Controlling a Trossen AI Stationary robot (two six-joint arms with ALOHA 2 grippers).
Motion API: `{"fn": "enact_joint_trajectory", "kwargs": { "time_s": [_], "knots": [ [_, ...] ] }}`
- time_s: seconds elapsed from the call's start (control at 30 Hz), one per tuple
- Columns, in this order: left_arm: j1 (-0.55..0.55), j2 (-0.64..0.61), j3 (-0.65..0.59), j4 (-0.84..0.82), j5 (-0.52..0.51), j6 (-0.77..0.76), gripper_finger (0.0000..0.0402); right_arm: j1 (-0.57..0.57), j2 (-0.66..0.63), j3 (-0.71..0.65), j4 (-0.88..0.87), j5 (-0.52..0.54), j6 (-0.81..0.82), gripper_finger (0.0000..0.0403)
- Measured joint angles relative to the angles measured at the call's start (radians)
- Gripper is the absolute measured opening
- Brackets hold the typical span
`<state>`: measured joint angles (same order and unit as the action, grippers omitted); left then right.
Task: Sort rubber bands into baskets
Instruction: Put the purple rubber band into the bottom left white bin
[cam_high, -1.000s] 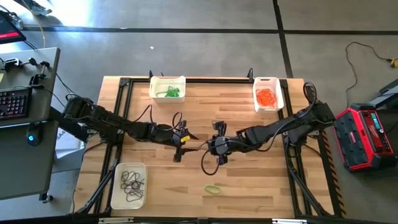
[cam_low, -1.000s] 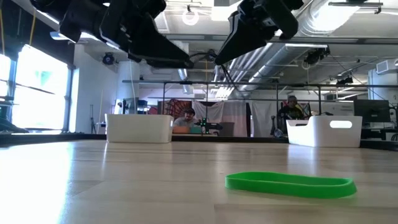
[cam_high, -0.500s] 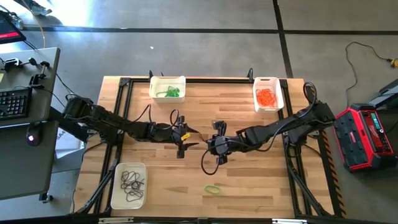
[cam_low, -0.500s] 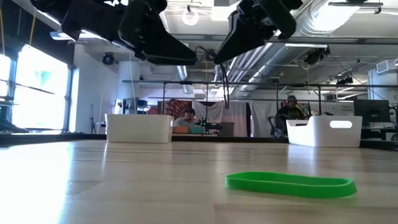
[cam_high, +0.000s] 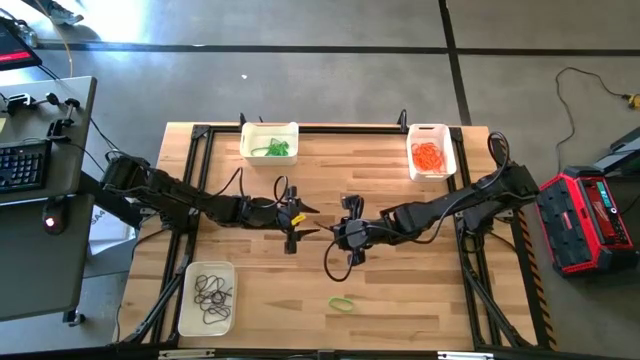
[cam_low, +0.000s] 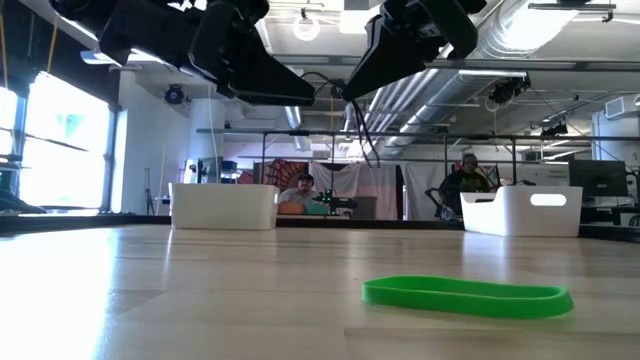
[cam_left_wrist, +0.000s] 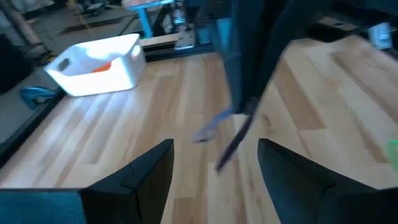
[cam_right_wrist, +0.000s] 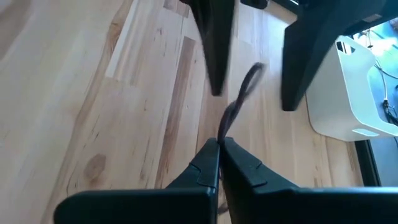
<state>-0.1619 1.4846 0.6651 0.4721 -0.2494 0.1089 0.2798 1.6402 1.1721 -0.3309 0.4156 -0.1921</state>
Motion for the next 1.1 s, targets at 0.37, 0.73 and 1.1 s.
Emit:
{"fn": "enact_joint_trajectory", "kwargs": {
  "time_s": [0.37,0.73,1.1],
  "knots": [
    [-0.005,0.000,0.001,0.037,0.103,0.005,0.0106,0.000,0.000,0.000,0.000,0.000,0.000,0.0000],
    [-0.002,0.000,0.001,0.022,0.066,-0.002,0.0002,0.002,0.000,0.000,0.021,0.001,0.033,0.0076],
    [-0.008,-0.149,0.000,-0.157,0.065,0.008,0.0000,0.002,0.000,0.001,0.051,0.131,0.113,0.0219]
  ]
}}
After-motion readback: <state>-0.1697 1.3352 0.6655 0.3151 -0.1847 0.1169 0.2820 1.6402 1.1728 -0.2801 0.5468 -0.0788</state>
